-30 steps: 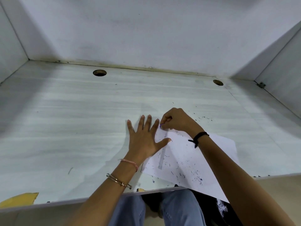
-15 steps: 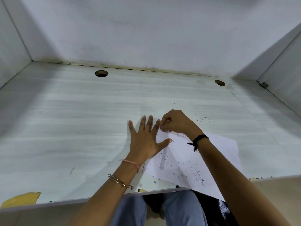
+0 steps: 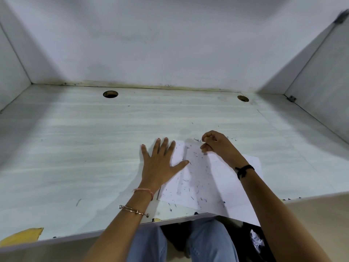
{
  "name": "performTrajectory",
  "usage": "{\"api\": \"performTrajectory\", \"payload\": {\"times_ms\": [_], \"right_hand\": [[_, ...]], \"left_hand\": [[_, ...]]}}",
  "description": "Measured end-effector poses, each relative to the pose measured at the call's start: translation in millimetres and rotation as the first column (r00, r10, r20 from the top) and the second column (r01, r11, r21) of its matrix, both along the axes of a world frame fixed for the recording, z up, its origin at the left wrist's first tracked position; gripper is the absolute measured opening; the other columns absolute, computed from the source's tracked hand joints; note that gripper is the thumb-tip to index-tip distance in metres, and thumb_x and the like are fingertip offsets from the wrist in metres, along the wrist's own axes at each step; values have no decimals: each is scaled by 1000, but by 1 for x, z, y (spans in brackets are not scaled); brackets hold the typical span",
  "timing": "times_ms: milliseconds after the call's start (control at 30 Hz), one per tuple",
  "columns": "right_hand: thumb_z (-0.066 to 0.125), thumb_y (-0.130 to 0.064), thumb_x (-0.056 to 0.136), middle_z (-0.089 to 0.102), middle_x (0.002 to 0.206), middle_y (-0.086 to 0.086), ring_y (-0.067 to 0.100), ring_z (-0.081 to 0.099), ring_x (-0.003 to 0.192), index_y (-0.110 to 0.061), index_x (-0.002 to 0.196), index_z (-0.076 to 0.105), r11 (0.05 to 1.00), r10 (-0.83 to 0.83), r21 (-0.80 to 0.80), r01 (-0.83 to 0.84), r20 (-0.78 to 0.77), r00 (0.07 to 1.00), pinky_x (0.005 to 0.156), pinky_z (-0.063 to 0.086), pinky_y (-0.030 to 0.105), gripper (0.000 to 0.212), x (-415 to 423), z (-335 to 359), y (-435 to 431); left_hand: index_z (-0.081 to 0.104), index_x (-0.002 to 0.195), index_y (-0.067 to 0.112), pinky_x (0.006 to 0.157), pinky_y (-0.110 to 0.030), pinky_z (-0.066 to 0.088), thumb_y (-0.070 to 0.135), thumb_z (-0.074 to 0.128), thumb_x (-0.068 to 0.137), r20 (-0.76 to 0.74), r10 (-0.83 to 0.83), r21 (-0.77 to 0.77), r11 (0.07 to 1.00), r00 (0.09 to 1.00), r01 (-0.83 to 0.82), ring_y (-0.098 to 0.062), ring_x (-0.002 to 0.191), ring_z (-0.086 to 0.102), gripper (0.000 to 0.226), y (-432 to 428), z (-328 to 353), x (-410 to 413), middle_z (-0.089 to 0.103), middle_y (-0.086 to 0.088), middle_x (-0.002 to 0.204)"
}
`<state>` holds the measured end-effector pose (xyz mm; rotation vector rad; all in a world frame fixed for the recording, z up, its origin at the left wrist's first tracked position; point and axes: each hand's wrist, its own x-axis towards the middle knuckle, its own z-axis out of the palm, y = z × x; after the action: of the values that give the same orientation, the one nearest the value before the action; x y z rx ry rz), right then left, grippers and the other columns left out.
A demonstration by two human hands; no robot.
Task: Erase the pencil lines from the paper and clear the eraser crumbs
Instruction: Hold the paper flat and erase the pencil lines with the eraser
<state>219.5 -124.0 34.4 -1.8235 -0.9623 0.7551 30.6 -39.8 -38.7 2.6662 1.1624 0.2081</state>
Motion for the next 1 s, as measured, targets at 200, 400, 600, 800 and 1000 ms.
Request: {"api": "performTrajectory", "payload": {"times_ms": [200, 400, 600, 800, 1000], "right_hand": [[37, -4, 93, 52, 74, 2, 17, 44, 61, -12, 91, 52, 991, -92, -81, 104, 137, 986, 57, 40, 28, 17, 13, -8, -30], [36, -12, 99, 58, 71, 4, 20, 46, 62, -17, 106, 53, 973, -231, 48, 228, 312, 921, 59, 38, 30, 19, 42, -6, -53], [31, 16, 82, 60, 93, 10, 23, 53, 85, -14, 89, 58, 945, -277, -43, 323, 416, 866, 55, 36, 22, 41, 86, -3, -67], [41, 0, 94, 59, 93, 6, 21, 53, 83, -7, 100, 58, 967, -227, -65, 246, 221, 949, 61, 43, 23, 20, 101, 3, -50], [51, -8, 95, 66, 89, 10, 16, 58, 57, -5, 92, 56, 974, -226, 8, 227, 137, 965, 56, 51, 20, 7, 114, 8, -15]], "left_hand": [[4, 156, 29, 115, -60, -9, 81, 11, 80, 15, 10, -1, 1000, 1000, -10, -15, 150, -10, 92, -1, 2, -1, -5, 7, 164], [11, 155, 36, 115, -58, -8, 79, 15, 81, 24, 9, -16, 1000, 1000, -9, -13, 150, -5, 85, 0, 2, -2, 0, 10, 164], [17, 152, 44, 117, -54, -7, 70, 23, 92, 51, 1, -36, 999, 999, 0, -9, 150, -4, 65, 4, 3, -6, 3, 14, 163], [23, 150, 44, 116, -52, -6, 69, 18, 88, 103, 6, -67, 998, 995, 1, -5, 149, 0, 68, 5, 4, -6, 9, 18, 161], [28, 149, 45, 116, -50, -5, 68, 26, 92, 140, 30, -78, 997, 990, -19, -3, 148, 4, 61, 7, 1, -4, 14, 20, 160]]}}
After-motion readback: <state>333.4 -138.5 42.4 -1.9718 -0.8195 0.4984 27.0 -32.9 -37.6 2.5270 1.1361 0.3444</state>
